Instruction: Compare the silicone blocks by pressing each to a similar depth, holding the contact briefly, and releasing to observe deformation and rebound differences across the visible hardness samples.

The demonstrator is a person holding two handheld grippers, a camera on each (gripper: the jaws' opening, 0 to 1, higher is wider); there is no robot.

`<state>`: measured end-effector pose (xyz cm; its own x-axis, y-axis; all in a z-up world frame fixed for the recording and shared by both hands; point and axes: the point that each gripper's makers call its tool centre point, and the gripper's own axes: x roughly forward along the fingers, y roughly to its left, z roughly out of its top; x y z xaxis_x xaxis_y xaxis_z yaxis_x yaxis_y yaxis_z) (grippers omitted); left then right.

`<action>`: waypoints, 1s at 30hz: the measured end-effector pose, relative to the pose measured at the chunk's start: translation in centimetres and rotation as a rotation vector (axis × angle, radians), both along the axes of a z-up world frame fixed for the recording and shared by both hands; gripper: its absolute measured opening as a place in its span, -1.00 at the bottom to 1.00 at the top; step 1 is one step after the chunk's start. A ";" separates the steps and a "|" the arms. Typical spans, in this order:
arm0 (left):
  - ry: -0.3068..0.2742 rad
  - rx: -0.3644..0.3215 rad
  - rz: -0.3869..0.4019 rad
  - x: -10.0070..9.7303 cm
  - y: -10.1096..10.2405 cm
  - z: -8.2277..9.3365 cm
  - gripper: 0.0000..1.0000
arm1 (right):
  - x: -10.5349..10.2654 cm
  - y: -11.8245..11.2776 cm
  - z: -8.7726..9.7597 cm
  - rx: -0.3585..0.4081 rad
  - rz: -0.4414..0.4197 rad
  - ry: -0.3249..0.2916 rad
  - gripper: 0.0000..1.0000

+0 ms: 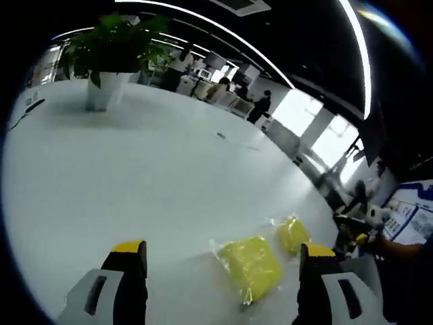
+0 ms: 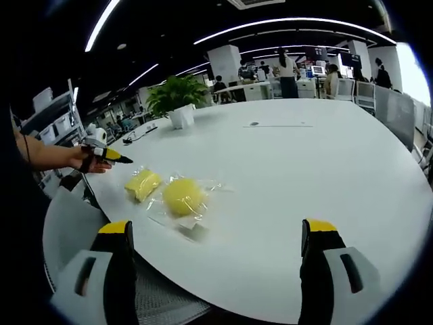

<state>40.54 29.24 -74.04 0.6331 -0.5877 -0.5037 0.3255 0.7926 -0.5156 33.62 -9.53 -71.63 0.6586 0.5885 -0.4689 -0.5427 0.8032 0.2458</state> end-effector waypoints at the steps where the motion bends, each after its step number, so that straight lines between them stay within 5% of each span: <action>1: 0.012 -0.023 0.006 0.1 -0.2 -0.1 0.80 | 0.0 0.1 0.0 0.002 0.003 0.001 0.93; 10: 0.088 -0.065 0.007 -0.2 -1.0 -2.2 0.21 | -0.2 -0.1 -0.3 0.004 -0.001 0.011 0.93; 14: 0.150 -0.251 0.097 0.1 -1.9 -2.3 0.06 | -0.1 -0.2 -0.7 0.006 -0.006 0.018 0.93; 24: 0.174 -0.247 0.117 -0.1 -2.6 -3.4 -0.26 | -0.2 0.2 -0.9 0.010 0.004 0.027 0.93; 30: 0.218 -0.340 0.191 0.5 -3.4 -2.9 -0.57 | -0.1 0.3 -0.7 0.016 0.004 0.027 0.93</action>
<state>41.06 25.81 -76.96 0.6466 -0.6261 -0.4357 0.0450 0.6015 -0.7976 33.53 -9.25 -72.36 0.6438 0.5986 -0.4767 -0.5387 0.7970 0.2732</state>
